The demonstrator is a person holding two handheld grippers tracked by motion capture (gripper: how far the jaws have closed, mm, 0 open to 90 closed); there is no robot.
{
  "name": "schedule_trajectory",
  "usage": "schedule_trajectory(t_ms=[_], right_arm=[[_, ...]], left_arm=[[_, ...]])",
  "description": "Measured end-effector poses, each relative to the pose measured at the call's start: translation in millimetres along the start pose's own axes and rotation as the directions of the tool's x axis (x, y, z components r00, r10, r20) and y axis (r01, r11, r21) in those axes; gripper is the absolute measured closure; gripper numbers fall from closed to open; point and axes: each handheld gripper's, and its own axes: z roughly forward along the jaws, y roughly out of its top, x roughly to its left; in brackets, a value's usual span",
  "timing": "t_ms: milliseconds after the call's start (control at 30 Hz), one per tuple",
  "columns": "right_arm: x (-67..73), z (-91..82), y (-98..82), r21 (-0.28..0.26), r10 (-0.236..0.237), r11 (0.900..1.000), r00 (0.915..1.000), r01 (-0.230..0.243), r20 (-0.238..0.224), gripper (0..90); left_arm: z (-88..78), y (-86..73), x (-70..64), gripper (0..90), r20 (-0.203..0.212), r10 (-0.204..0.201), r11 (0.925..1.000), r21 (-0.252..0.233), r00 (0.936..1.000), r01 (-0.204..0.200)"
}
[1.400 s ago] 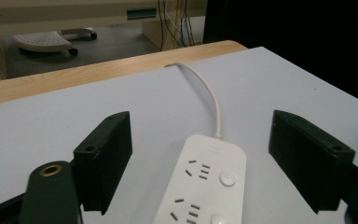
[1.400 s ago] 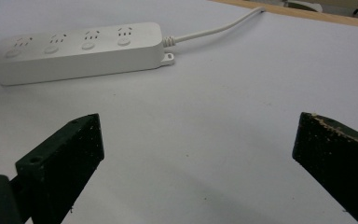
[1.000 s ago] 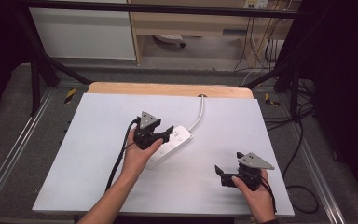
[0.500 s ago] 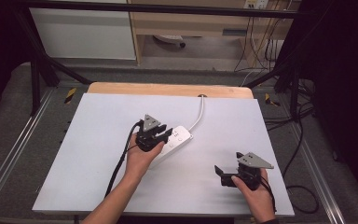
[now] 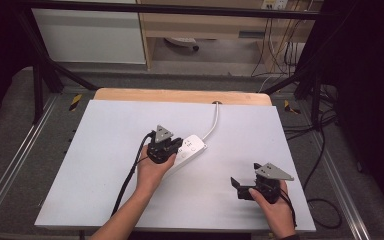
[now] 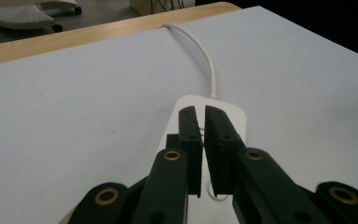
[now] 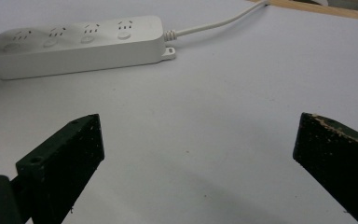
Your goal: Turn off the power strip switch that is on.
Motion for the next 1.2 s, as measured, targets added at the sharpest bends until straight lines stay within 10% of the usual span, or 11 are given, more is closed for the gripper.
schedule_trajectory(t_ms=[400,1200], right_arm=[[-0.1,0.1,-0.2,0.007,0.000,1.000,1.0000,0.000,-0.001,2.1],[-0.9,1.3,-0.7,0.020,-0.006,1.000,1.0000,0.006,0.002,2.2]], left_arm=[[5.0,-5.9,0.8,90.0,0.069,0.001,0.9992,0.040,0.9976,-0.004],[12.1,-13.4,-0.4,90.0,0.080,0.024,0.9954,0.091,0.9965,-0.031]])
